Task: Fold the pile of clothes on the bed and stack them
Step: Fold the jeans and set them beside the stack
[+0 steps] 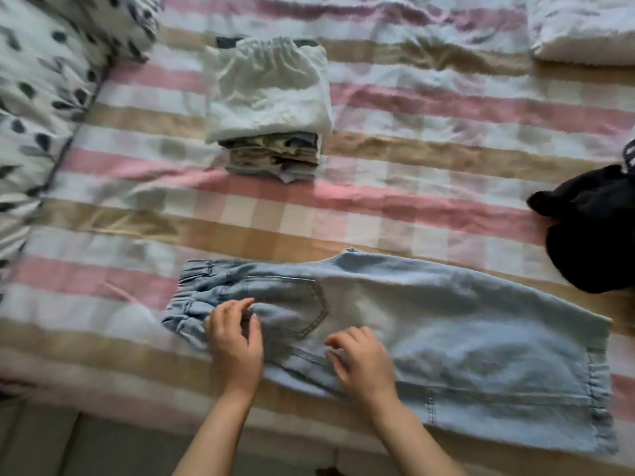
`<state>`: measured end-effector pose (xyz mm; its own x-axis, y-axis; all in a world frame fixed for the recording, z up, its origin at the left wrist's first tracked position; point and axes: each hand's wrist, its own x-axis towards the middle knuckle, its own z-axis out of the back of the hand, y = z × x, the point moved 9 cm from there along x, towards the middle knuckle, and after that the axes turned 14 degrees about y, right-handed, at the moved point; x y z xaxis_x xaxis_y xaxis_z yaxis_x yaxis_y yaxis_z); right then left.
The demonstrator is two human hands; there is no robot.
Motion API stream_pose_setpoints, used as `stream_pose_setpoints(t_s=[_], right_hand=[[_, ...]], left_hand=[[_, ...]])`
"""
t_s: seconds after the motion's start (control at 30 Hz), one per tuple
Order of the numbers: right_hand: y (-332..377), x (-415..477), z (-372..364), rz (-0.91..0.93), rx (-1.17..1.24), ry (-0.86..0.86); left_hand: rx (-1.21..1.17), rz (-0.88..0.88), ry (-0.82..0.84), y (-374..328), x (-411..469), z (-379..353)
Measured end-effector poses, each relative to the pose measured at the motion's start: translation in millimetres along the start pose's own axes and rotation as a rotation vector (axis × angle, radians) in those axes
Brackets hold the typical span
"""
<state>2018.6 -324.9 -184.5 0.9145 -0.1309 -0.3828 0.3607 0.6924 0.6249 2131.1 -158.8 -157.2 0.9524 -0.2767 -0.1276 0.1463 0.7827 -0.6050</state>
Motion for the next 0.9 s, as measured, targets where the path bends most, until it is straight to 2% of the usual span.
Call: stream_pose_setpoints(t_s=[0.07, 0.17, 0.4, 0.53, 0.63, 0.73, 0.8, 0.9], right_hand=[[16, 4, -19, -0.001, -0.101, 0.036], [13, 1, -36, -0.071, -0.183, 0.069], [11, -5, -47, -0.106, -0.228, 0.029], [19, -7, -45, -0.059, -0.291, -0.037], [25, -9, -33, -0.02, -0.223, -0.183], [30, -21, -27, 0.064, -0.185, -0.271], [33, -33, -35, 0.121, -0.2, -0.26], [27, -40, -56, 0.104, -0.294, -0.147]], left_hand=[[0.027, 0.105, -0.122, 31, -7, 23], [-0.06, 0.245, -0.21, 64, -16, 34], [-0.577, 0.55, -0.279, 107, -24, 21], [-0.654, 0.662, -0.286, 121, -18, 12], [-0.726, 0.666, -0.304, 123, -13, 11], [-0.715, 0.549, -0.329, 122, -7, 23], [-0.717, 0.485, -0.321, 127, -6, 26], [-0.817, 0.562, -0.237, 143, -14, 10]])
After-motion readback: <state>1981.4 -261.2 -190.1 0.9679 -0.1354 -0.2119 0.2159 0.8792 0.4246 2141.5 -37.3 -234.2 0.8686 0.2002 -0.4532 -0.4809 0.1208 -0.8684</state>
